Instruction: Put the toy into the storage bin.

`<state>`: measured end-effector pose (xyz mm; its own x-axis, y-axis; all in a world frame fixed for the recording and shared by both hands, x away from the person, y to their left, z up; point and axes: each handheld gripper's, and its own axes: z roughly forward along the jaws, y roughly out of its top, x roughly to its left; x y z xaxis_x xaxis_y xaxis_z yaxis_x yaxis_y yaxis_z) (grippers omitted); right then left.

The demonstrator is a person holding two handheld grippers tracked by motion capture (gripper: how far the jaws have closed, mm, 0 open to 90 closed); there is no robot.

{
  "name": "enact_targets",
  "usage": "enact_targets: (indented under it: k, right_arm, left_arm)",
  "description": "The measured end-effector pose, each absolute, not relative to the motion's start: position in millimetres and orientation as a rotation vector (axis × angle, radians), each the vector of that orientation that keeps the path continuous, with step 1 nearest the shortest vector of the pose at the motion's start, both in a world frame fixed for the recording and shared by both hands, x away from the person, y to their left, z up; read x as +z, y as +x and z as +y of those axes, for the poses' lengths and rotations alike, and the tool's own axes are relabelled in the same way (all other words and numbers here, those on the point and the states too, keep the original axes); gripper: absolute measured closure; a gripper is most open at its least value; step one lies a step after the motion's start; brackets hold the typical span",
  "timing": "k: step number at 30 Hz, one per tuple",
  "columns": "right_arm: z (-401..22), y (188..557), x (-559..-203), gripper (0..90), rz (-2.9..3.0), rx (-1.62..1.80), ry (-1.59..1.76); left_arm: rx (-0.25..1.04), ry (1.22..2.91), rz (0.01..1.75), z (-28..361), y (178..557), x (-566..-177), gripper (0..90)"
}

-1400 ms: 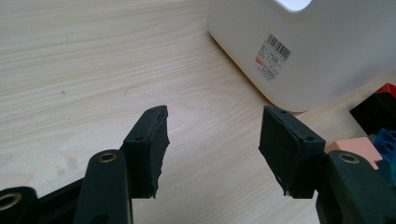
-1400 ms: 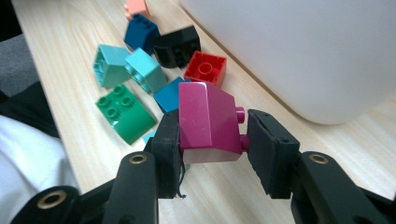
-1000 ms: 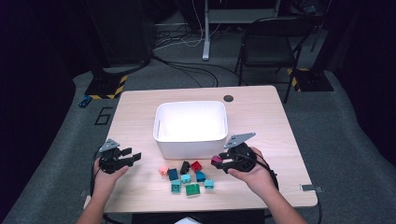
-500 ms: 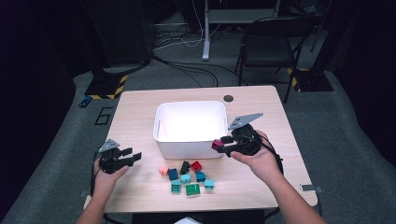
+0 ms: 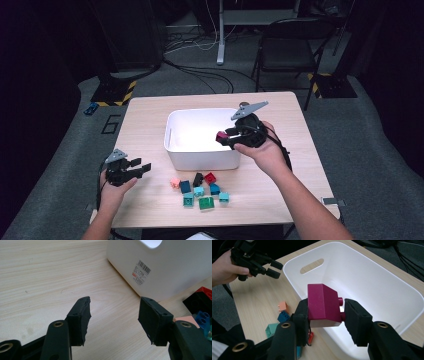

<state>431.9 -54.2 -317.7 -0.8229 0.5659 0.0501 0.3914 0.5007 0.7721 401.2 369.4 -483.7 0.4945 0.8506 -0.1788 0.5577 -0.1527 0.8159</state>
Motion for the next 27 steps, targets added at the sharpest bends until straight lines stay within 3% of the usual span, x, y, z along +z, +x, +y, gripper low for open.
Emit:
enact_targets:
  k: [27]
  right_arm:
    - [50,516,-353,56.5,2.636,1.113,0.714]
  left_arm:
    - [0.392,1.857,1.166,370,405,-485,42.4]
